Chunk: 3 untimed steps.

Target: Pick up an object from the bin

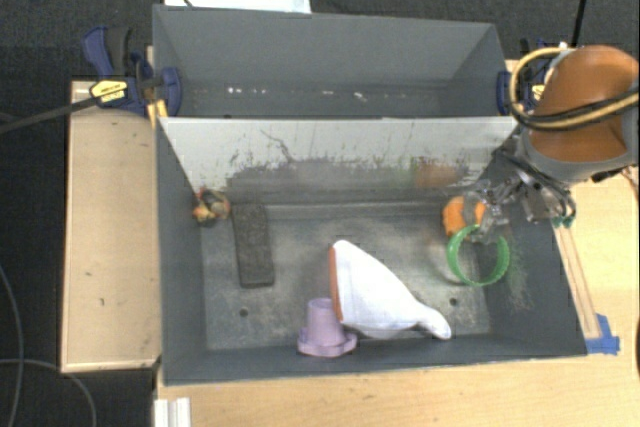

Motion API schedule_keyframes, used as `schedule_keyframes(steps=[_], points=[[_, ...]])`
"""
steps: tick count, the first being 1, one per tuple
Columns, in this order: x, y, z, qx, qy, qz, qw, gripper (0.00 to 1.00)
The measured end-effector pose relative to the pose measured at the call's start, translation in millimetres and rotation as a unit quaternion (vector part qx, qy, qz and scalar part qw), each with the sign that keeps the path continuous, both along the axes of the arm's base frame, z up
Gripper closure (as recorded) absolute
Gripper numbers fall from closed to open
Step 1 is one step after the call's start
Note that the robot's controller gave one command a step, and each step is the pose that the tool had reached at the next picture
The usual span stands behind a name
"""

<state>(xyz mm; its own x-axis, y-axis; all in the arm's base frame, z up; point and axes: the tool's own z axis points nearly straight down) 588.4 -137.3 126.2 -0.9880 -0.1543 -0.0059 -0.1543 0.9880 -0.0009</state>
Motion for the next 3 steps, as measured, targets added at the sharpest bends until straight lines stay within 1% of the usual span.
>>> schedule_keyframes(steps=[1,2,3], points=[[0.0,0,0,0.0,0.0,0.0,1.0,1.0],[-8.9,-3,60,0.001,0.0039,0.007,1.0,1.0],[0.9,10,122,0.0,0.0004,0.019,0.9998,1.0]])
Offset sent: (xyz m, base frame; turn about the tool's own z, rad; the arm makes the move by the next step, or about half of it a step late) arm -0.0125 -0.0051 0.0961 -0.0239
